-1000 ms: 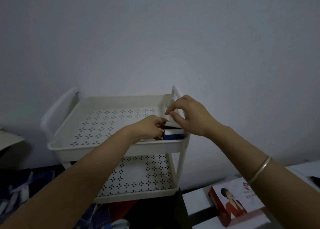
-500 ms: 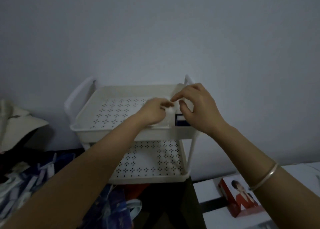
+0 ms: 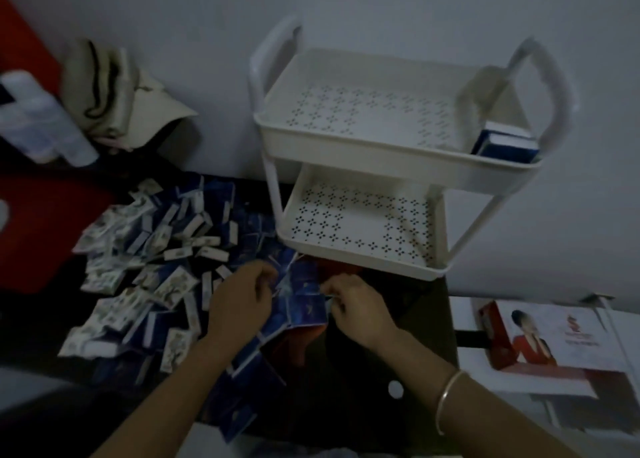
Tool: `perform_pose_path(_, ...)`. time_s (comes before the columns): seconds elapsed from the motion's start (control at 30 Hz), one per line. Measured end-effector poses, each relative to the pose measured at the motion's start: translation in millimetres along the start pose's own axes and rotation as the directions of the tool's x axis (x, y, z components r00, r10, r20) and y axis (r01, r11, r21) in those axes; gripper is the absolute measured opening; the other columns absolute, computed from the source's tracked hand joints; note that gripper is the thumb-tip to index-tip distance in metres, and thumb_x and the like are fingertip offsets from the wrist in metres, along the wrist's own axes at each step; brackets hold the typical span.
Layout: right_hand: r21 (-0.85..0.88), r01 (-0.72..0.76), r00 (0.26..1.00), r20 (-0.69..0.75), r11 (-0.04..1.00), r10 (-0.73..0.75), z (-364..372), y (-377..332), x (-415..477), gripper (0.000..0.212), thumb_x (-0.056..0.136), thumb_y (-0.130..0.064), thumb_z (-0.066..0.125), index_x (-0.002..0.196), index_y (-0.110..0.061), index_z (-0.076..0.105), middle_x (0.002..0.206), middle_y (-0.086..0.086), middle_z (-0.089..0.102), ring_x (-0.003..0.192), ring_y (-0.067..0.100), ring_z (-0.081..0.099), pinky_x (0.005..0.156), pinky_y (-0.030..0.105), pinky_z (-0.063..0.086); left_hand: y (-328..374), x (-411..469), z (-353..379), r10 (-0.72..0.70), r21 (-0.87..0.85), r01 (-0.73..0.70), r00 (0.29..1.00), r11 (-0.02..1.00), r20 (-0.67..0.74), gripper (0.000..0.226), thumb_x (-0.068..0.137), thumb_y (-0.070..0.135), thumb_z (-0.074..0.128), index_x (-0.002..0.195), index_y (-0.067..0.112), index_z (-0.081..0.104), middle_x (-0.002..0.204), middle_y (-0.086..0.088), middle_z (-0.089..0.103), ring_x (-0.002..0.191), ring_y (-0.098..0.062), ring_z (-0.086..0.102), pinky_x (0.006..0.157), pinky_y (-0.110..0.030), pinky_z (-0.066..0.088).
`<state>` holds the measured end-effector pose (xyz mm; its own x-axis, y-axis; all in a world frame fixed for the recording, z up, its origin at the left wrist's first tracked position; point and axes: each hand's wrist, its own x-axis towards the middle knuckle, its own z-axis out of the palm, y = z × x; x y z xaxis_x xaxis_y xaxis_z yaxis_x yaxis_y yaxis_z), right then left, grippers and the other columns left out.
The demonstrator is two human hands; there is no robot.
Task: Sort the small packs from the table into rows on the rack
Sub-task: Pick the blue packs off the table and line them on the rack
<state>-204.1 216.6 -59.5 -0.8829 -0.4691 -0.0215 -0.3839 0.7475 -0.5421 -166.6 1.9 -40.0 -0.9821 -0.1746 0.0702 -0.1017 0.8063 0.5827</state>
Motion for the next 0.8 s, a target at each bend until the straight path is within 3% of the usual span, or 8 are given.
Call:
perform_pose_path(0.17, -0.165, 0.086, 0.994, 0.084, 0.983, -0.073, 53.7, -12.9, 2.2, 0.049, 0.065, -0.012, 0.06, 0.114, -0.02, 0.065, 0.117, 0.001, 0.065, 0.107, 0.025, 0.061, 0.083, 0.033, 0.054, -49.9, -27.5, 9.0, -0.079, 0.122, 0.071, 0.995, 0.99, 0.065, 0.019, 0.097, 0.026, 0.051, 0.114, 0.023, 0.059, 0.109, 0.003, 0.063, 0.092, -0.015, 0.059, 0.079, -0.033, 0.051)
perform_pose_path(0.3, -0.377, -0.088, 0.982, 0.12, 0.922, 0.143, 77.6, -22.8, 14.8, 0.062, 0.055, -0.026, 0.082, 0.115, -0.022, 0.067, 0.124, 0.007, 0.063, 0.11, 0.033, 0.062, 0.078, 0.045, 0.057, -66.6, -22.0, 8.8, 0.041, 0.147, -0.067, 0.985, 0.987, 0.17, 0.034, 0.091, 0.019, 0.049, 0.124, 0.019, 0.056, 0.122, -0.002, 0.058, 0.109, -0.024, 0.054, 0.09, -0.042, 0.048)
perform_pose_path(0.37, -0.423, -0.145, 0.965, 0.139, 0.894, 0.223, 86.7, -18.9, 12.9, 0.071, 0.045, -0.029, 0.086, 0.114, -0.024, 0.068, 0.12, 0.01, 0.065, 0.102, 0.034, 0.066, 0.07, 0.043, 0.058, -66.0, -16.9, 9.8, 0.123, 0.188, -0.186, 0.944, 0.964, 0.305, 0.048, 0.085, 0.019, 0.043, 0.132, 0.021, 0.05, 0.134, 0.0, 0.051, 0.12, -0.024, 0.047, 0.1, -0.042, 0.042)
perform_pose_path(0.47, -0.447, -0.151, 0.961, 0.141, 0.882, 0.236, 92.9, -9.3, 9.1, 0.075, 0.041, -0.035, 0.089, 0.113, -0.023, 0.069, 0.119, 0.01, 0.065, 0.1, 0.033, 0.066, 0.065, 0.039, 0.058, -65.9, -8.8, 13.9, 0.121, 0.201, -0.207, 0.921, 0.958, 0.37, 0.048, 0.087, 0.02, 0.045, 0.135, 0.022, 0.047, 0.139, 0.002, 0.046, 0.127, -0.021, 0.041, 0.105, -0.038, 0.036)
perform_pose_path(0.57, -0.488, -0.149, 0.968, 0.106, 0.86, 0.228, 91.6, -5.7, 3.7, 0.066, 0.057, -0.057, 0.074, 0.113, -0.022, 0.068, 0.123, 0.01, 0.063, 0.109, 0.031, 0.063, 0.074, 0.041, 0.057, -61.6, -2.6, 16.2, 0.056, 0.301, -0.138, 0.962, 0.944, 0.268, 0.035, 0.095, 0.039, 0.045, 0.123, 0.022, 0.055, 0.121, 0.0, 0.057, 0.109, -0.021, 0.052, 0.089, -0.035, 0.045)
perform_pose_path(0.67, -0.444, -0.233, 0.959, 0.039, 0.865, 0.279, 89.7, -7.4, -1.0, 0.049, 0.08, -0.052, 0.047, 0.113, -0.022, 0.068, 0.122, 0.008, 0.063, 0.108, 0.029, 0.062, 0.071, 0.039, 0.056, -54.9, 2.8, 16.4, -0.044, 0.432, -0.075, 0.964, 0.899, 0.26, 0.038, 0.094, 0.047, 0.046, 0.121, 0.021, 0.052, 0.117, -0.002, 0.056, 0.107, -0.022, 0.053, 0.085, -0.037, 0.048)
perform_pose_path(0.73, -0.44, -0.242, 0.958, 0.036, 0.865, 0.286, 85.7, -8.1, 0.5, 0.042, 0.079, -0.04, 0.06, 0.115, -0.02, 0.065, 0.119, 0.009, 0.062, 0.106, 0.031, 0.061, 0.074, 0.04, 0.051, -52.6, 5.8, 18.0, -0.047, 0.464, -0.116, 0.945, 0.878, 0.325, 0.042, 0.091, 0.049, 0.053, 0.123, 0.022, 0.049, 0.121, -0.003, 0.053, 0.112, -0.023, 0.051, 0.088, -0.037, 0.048)
perform_pose_path(0.8, -0.454, -0.266, 0.937, 0.086, 0.851, 0.338, 79.5, -6.7, 4.4, 0.054, 0.08, -0.038, 0.065, 0.128, -0.018, 0.052, 0.127, 0.008, 0.055, 0.116, 0.03, 0.051, 0.088, 0.04, 0.043, -51.3, 11.0, 18.8, -0.028, 0.458, -0.187, 0.906, 0.869, 0.423, 0.049, 0.087, 0.049, 0.06, 0.126, 0.022, 0.046, 0.125, -0.003, 0.052, 0.115, -0.023, 0.05, 0.089, -0.038, 0.049)
